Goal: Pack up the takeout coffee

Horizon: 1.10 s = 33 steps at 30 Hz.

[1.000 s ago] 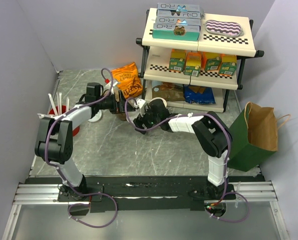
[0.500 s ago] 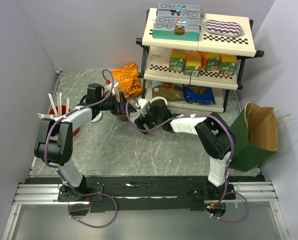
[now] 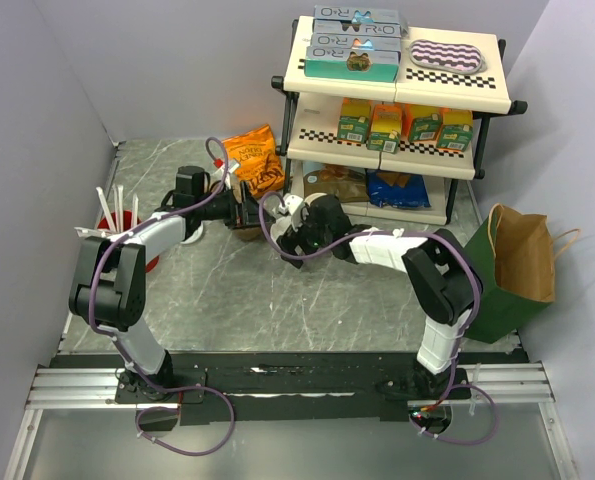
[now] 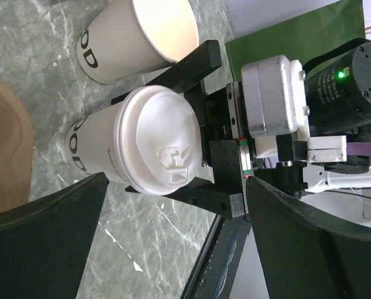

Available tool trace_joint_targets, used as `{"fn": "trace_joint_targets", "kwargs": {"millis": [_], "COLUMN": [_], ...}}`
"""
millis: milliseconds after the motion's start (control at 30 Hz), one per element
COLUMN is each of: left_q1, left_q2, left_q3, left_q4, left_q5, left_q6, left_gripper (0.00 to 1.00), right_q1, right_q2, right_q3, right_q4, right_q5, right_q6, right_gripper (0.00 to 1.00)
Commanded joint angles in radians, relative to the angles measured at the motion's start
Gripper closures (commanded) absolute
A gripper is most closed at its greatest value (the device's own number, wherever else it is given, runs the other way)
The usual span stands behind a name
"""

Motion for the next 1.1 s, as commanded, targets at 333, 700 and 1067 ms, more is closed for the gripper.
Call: {"fn": "trace_joint_targets", "kwargs": {"millis": [333,700,1067], "left_q1": [0.013,0.062,0.076], "left_q2": [-0.097,-0.146,-0.079], "left_q3": [0.131,0.291,0.366], "left_q4": [-0.257,-0.586,-0.617], "left_q5": [-0.187,-0.404,-0.47], "left_q6": [0.231,0.463,0.547], "left_gripper": [0.01,0.01,0.01], "right_q1": [-0.008,-0.015,-0.064], "right_q2": [-0.114,-0.183,-0.292], "right_q3": [0.104,0.15,0.144], "right_q4": [-0.131,-0.267,-0.341], "right_q5": [-0.031,-0.028,-0.03], "right_q6": [0.016,-0.001,-0.008], "right_gripper": [0.0,0.0,0.0]}}
